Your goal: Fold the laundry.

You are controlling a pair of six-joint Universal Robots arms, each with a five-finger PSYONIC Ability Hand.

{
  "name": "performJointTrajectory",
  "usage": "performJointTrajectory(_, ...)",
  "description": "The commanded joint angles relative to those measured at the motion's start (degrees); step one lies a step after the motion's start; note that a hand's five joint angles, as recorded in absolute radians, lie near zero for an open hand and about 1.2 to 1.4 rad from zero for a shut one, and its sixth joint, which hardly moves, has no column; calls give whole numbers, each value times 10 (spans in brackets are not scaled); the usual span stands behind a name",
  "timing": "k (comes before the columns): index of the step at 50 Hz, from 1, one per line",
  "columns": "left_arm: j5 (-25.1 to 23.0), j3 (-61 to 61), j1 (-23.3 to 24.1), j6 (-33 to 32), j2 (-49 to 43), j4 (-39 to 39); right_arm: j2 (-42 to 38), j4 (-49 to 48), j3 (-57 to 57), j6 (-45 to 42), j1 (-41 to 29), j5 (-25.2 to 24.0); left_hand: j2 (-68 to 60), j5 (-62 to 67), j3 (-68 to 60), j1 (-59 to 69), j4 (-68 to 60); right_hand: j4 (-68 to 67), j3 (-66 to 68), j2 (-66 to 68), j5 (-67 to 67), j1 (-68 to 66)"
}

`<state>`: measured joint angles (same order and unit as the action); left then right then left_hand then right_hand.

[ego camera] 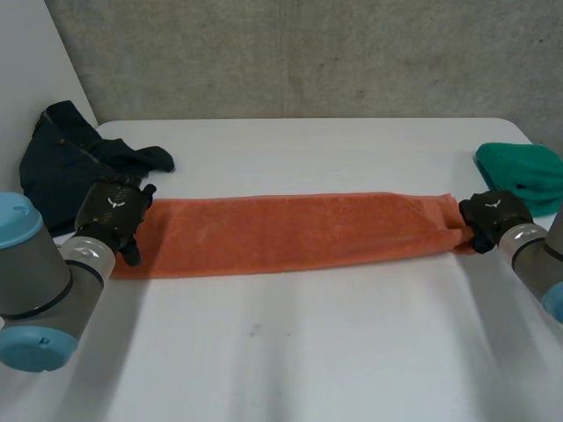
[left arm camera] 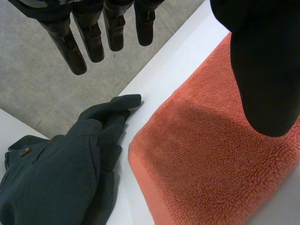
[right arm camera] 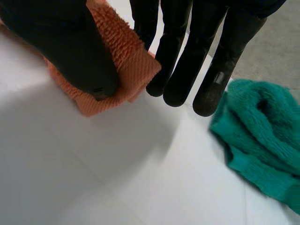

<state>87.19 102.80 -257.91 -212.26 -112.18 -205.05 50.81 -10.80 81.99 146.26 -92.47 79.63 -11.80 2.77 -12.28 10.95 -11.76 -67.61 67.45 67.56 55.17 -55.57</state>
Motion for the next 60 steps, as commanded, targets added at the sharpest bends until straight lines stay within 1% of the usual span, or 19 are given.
performJointTrajectory(1,0,2,0,0,13,0,54,14,8,-17,44,4,18,-28,23,-10,18,-124,125,124,148,-244)
performJointTrajectory(5,0,3,-1,0,24,0,75,38,20,-63,92,3,18,-28,23,-10,18,-124,125,124,148,-244)
performJointTrajectory(10,1,6,-1,0,27,1,94,47,20,-181,156,10,18,-28,23,-10,18,-124,125,124,148,-244)
performJointTrajectory(13,0,11,-2,0,30,1,108,47,11,-213,156,15,18,-28,23,-10,18,-124,125,124,148,-244)
performJointTrajectory(16,0,13,-2,0,35,1,118,45,-5,-202,138,13,18,-28,23,-10,18,-124,125,124,148,-244)
performJointTrajectory(20,0,14,-4,0,41,1,130,35,-24,-165,78,4,18,-28,23,-10,18,-124,125,124,148,-244)
performJointTrajectory(24,-2,12,-8,0,50,1,133,17,-63,-151,-47,-27,18,-28,23,-10,18,-124,125,124,148,-244)
performJointTrajectory(27,-2,7,-11,0,53,0,126,17,-95,-147,-108,-38,18,-28,23,-10,18,-124,125,124,148,-244)
performJointTrajectory(31,-3,7,-20,0,62,0,76,17,-159,-147,-198,-48,18,-28,23,-10,18,-124,125,124,148,-244)
performJointTrajectory(36,-2,8,-27,0,65,1,-32,21,-276,-147,-336,-76,18,-28,23,-10,18,-124,125,124,148,-244)
performJointTrajectory(44,-4,12,-28,0,61,0,-176,23,-381,-145,-423,-142,18,-28,23,-10,18,-124,125,124,148,-244)
performJointTrajectory(48,-4,7,-28,0,56,0,-211,25,-401,-144,-450,-147,18,-28,23,-10,18,-124,125,124,148,-244)
performJointTrajectory(49,-4,6,-28,0,56,0,-215,28,-402,-144,-453,-144,18,-28,23,-10,18,-111,113,112,136,-232)
performJointTrajectory(51,-4,0,-23,0,55,-1,-220,35,-403,-143,-456,-138,18,-28,23,-10,18,162,-160,-161,-137,41)
performJointTrajectory(52,-4,-2,-21,0,54,-2,-217,43,-403,-141,-457,-128,18,-28,23,-10,18,396,-395,-396,-372,276)
performJointTrajectory(53,-4,-5,-20,0,53,-1,-214,48,-402,-139,-456,-119,18,-28,23,-10,18,464,-462,-463,-439,343)
performJointTrajectory(56,-3,-18,-6,3,41,-3,-185,69,-393,-118,-451,-82,18,-28,23,-10,18,576,-575,-576,-552,456)
performJointTrajectory(58,-2,-36,21,12,31,-3,-163,81,-387,-95,-444,-55,18,-28,23,-10,18,576,-575,-576,-552,456)
performJointTrajectory(60,-2,-50,40,25,25,-3,-128,90,-366,-39,-420,-4,18,-28,23,-10,18,576,-575,-576,-552,456)
